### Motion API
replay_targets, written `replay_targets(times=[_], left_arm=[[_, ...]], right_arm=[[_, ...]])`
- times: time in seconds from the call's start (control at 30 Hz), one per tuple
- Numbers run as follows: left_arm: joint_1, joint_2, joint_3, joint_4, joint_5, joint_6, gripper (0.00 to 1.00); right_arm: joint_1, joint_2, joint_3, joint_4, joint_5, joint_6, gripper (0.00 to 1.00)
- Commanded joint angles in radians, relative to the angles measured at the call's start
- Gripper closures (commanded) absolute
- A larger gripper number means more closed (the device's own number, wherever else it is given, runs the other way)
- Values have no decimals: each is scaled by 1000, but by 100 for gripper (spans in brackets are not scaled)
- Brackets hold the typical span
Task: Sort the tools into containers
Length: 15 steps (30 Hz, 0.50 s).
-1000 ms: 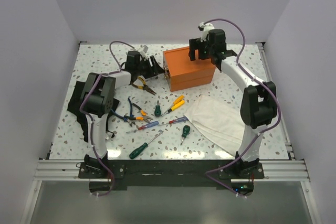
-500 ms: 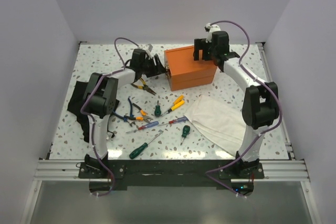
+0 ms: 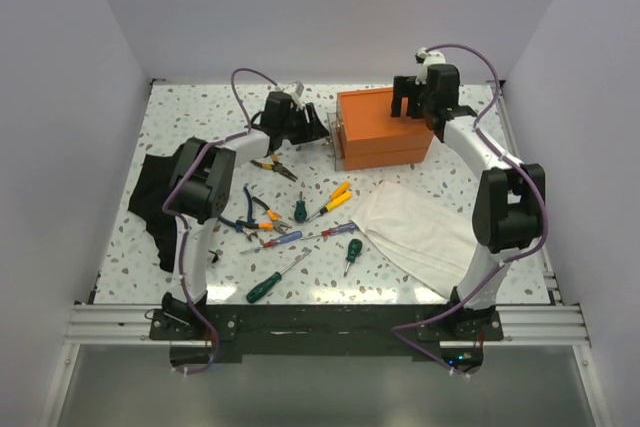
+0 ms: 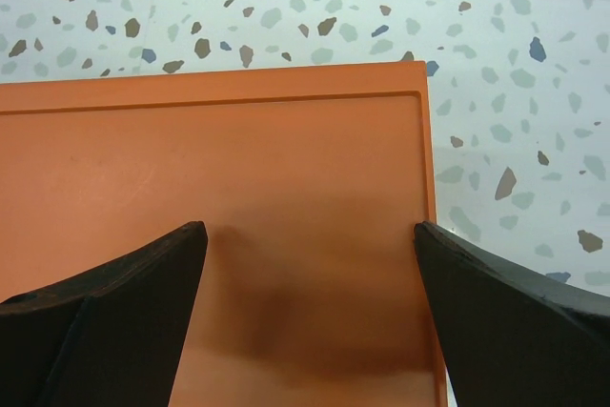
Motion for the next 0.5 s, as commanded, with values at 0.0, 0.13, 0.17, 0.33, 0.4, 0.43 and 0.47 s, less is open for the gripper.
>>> replay_targets(times=[0.0,0.13,0.17,0.33,0.4,0.43,0.47], left_arm=[[16,-4,9,-121,-123,47,40],[55,-38,-37,-159,-134,67,40],[67,-42,-38,-161,-140,76,40],[102,-76,-70,-164,-149,115,39],[108,-91,-80,-171,-145,125,39],[110,-94,-93,-176,-143,132,39],[117,-101,-101,-177,-143,136,39]], right_arm=[[-74,34,-84,-192,142,-20,4],[-103,38,-98,-183,139,-27,4],[-109,40,-102,-180,139,-29,4],[-128,46,-104,-172,139,-43,4],[-128,49,-102,-172,137,-41,4],[-126,49,-101,-172,136,-41,4],[-128,51,-101,-172,134,-40,4]])
